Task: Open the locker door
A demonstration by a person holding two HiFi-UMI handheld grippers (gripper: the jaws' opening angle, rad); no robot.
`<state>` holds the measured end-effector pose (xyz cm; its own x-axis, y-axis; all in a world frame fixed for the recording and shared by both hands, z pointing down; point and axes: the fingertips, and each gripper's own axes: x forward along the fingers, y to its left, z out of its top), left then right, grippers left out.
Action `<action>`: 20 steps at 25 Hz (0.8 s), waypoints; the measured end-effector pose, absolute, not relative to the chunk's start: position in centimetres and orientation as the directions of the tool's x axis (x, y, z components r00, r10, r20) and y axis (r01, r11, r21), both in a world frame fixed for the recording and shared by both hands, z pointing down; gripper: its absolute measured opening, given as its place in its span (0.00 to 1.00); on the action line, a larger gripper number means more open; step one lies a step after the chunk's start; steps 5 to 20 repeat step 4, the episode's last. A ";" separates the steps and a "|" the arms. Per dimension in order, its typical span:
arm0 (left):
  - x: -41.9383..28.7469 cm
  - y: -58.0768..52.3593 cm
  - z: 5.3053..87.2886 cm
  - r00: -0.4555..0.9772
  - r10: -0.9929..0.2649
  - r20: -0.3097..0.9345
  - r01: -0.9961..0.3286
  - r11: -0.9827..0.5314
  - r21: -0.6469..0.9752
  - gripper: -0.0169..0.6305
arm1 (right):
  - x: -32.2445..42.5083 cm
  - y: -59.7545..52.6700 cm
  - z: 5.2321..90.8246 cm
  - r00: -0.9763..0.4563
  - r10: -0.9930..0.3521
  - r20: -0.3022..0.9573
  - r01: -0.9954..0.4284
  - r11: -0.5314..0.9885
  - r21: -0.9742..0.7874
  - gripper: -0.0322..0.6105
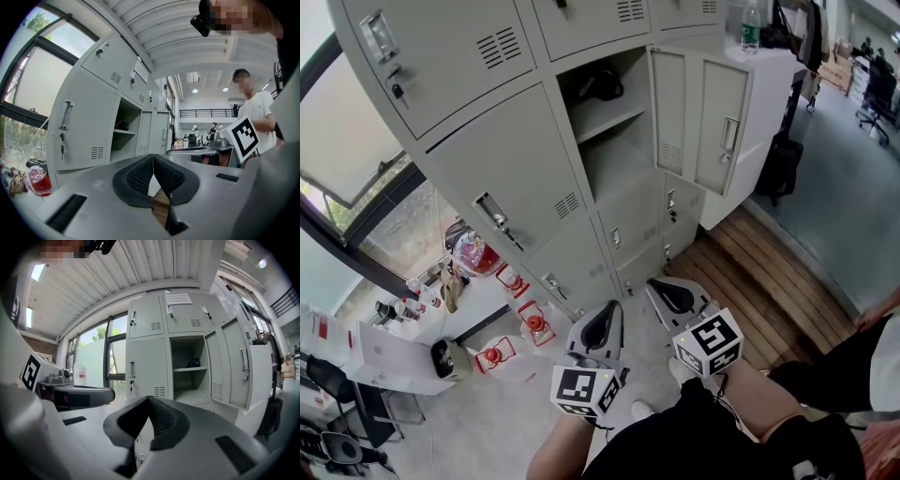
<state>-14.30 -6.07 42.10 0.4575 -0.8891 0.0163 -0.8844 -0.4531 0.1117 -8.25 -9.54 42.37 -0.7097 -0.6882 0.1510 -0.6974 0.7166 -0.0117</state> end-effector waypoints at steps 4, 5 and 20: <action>-14.3 -6.2 42.1 0.459 -0.889 0.016 -0.884 -0.454 0.111 0.05 | -8.3 -9.8 42.4 -0.709 -0.689 0.153 -0.698 0.716 -0.012 0.13; -14.3 -6.2 42.1 0.459 -0.889 0.016 -0.884 -0.454 0.111 0.05 | -8.3 -9.8 42.4 -0.709 -0.689 0.153 -0.698 0.716 -0.012 0.13; -14.3 -6.2 42.1 0.459 -0.889 0.016 -0.884 -0.454 0.111 0.05 | -8.3 -9.8 42.4 -0.709 -0.689 0.153 -0.698 0.716 -0.012 0.13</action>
